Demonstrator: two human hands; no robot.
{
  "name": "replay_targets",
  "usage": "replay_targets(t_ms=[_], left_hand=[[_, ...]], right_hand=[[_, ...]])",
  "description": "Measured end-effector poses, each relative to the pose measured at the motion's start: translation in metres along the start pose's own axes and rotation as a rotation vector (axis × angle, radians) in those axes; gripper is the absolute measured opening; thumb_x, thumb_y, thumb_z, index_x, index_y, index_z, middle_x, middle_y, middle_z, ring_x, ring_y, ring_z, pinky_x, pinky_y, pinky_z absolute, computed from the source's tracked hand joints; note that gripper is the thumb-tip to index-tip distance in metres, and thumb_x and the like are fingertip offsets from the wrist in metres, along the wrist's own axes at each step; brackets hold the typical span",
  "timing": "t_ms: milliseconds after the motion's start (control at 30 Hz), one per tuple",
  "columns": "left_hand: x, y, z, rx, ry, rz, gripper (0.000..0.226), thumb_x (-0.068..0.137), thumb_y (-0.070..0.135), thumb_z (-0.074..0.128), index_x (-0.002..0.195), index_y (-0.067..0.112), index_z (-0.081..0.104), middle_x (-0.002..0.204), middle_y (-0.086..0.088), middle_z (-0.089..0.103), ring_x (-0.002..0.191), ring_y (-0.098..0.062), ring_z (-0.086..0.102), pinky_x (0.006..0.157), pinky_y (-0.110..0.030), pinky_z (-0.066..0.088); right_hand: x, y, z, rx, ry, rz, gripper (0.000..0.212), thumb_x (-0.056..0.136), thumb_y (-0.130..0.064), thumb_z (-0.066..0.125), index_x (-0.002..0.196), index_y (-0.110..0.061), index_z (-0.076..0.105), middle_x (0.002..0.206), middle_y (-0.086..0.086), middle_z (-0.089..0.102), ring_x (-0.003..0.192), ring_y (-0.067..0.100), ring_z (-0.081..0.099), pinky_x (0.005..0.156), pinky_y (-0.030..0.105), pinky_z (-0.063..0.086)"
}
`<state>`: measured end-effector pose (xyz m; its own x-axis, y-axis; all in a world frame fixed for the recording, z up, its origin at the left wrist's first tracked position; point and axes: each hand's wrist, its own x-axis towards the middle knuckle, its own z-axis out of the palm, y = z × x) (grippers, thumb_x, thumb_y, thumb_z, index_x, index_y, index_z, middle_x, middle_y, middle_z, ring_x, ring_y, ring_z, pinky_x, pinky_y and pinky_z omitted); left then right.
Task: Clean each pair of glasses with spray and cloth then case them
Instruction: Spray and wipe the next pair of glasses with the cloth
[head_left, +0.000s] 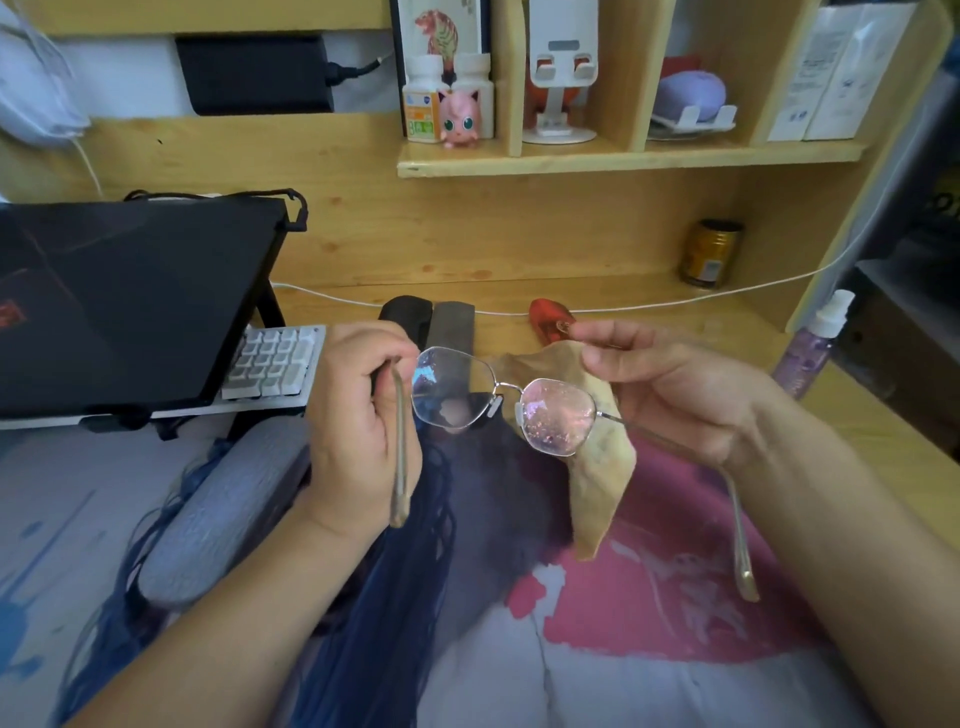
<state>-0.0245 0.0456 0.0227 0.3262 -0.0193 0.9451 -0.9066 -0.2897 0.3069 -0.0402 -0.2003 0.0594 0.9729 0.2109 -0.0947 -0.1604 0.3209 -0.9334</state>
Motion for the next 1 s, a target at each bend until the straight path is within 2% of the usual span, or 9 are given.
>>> replay_targets(t_ms=[100, 267, 367, 500, 667, 733, 800, 933, 1000], left_hand=[[-0.002, 0.001, 0.000, 0.007, -0.033, 0.015, 0.035, 0.091, -0.018, 0.040, 0.104, 0.014, 0.048, 0.099, 0.000, 0.049, 0.086, -0.032, 0.054, 0.072, -0.054, 0.046], [-0.002, 0.004, 0.000, 0.004, -0.049, 0.021, 0.032, 0.091, -0.016, 0.040, 0.104, 0.012, 0.047, 0.100, -0.003, 0.050, 0.086, -0.032, 0.054, 0.072, -0.051, 0.047], [-0.001, 0.005, 0.001, -0.004, -0.044, 0.015, 0.037, 0.089, -0.020, 0.039, 0.102, 0.014, 0.047, 0.100, 0.001, 0.049, 0.083, -0.034, 0.054, 0.071, -0.050, 0.047], [0.000, 0.007, 0.002, 0.006, -0.045, 0.017, 0.032, 0.091, -0.017, 0.040, 0.103, 0.011, 0.047, 0.095, -0.014, 0.051, 0.083, -0.033, 0.053, 0.071, -0.050, 0.047], [-0.001, 0.005, 0.002, 0.038, -0.027, -0.005, 0.031, 0.092, -0.017, 0.040, 0.103, 0.010, 0.047, 0.094, -0.015, 0.051, 0.083, -0.032, 0.053, 0.073, -0.046, 0.047], [0.000, 0.004, 0.001, 0.040, -0.029, -0.019, 0.027, 0.095, -0.013, 0.040, 0.103, 0.011, 0.047, 0.095, -0.016, 0.051, 0.083, -0.032, 0.053, 0.074, -0.044, 0.047], [0.000, 0.003, 0.000, 0.037, -0.036, -0.029, 0.022, 0.096, -0.008, 0.040, 0.102, 0.011, 0.048, 0.095, -0.016, 0.050, 0.082, -0.033, 0.053, 0.075, -0.042, 0.047], [0.000, -0.001, -0.001, 0.054, -0.027, -0.020, 0.026, 0.096, -0.013, 0.040, 0.103, 0.010, 0.050, 0.097, -0.013, 0.051, 0.086, -0.022, 0.054, 0.079, -0.034, 0.046], [0.001, -0.004, -0.002, 0.062, -0.026, -0.009, 0.024, 0.097, -0.011, 0.040, 0.103, 0.009, 0.051, 0.099, -0.011, 0.050, 0.093, -0.013, 0.054, 0.083, -0.029, 0.046]], right_hand=[[0.002, 0.003, 0.004, -0.183, 0.217, -0.102, 0.006, 0.083, -0.012, 0.069, 0.085, -0.008, 0.065, 0.071, 0.005, 0.066, 0.062, 0.016, 0.059, 0.064, 0.032, 0.049], [0.000, 0.000, 0.007, -0.559, 0.434, -0.324, 0.022, 0.099, -0.025, 0.062, 0.085, -0.008, 0.059, 0.052, -0.010, 0.060, 0.046, 0.003, 0.053, 0.046, 0.020, 0.042], [-0.001, -0.012, 0.014, -0.511, 0.466, -0.521, 0.025, 0.095, -0.025, 0.067, 0.076, -0.012, 0.057, 0.048, -0.011, 0.055, 0.043, 0.002, 0.045, 0.044, 0.017, 0.037], [-0.006, -0.030, 0.031, -0.244, 0.310, -0.527, 0.032, 0.083, -0.039, 0.068, 0.068, -0.016, 0.052, 0.052, -0.004, 0.057, 0.048, 0.012, 0.053, 0.055, 0.027, 0.043], [-0.014, -0.010, 0.030, -0.533, 0.038, -0.358, 0.051, 0.093, -0.043, 0.066, 0.072, 0.001, 0.049, 0.061, 0.021, 0.047, 0.057, 0.029, 0.038, 0.052, 0.031, 0.036], [-0.019, -0.004, 0.026, -0.537, -0.095, -0.272, 0.063, 0.093, -0.044, 0.066, 0.085, 0.017, 0.048, 0.071, 0.038, 0.044, 0.065, 0.036, 0.040, 0.060, 0.049, 0.038], [-0.024, -0.005, 0.024, -0.442, -0.192, -0.198, 0.060, 0.091, -0.041, 0.066, 0.093, 0.017, 0.056, 0.090, 0.048, 0.046, 0.080, 0.037, 0.048, 0.073, 0.054, 0.040], [-0.028, -0.011, 0.016, -0.298, -0.327, -0.052, 0.028, 0.093, -0.015, 0.058, 0.107, 0.003, 0.073, 0.117, 0.027, 0.064, 0.105, 0.036, 0.064, 0.092, 0.040, 0.054], [-0.028, -0.013, 0.016, -0.319, -0.351, -0.024, 0.026, 0.088, 0.002, 0.061, 0.111, 0.004, 0.072, 0.115, 0.025, 0.067, 0.102, 0.032, 0.068, 0.087, 0.036, 0.056]])
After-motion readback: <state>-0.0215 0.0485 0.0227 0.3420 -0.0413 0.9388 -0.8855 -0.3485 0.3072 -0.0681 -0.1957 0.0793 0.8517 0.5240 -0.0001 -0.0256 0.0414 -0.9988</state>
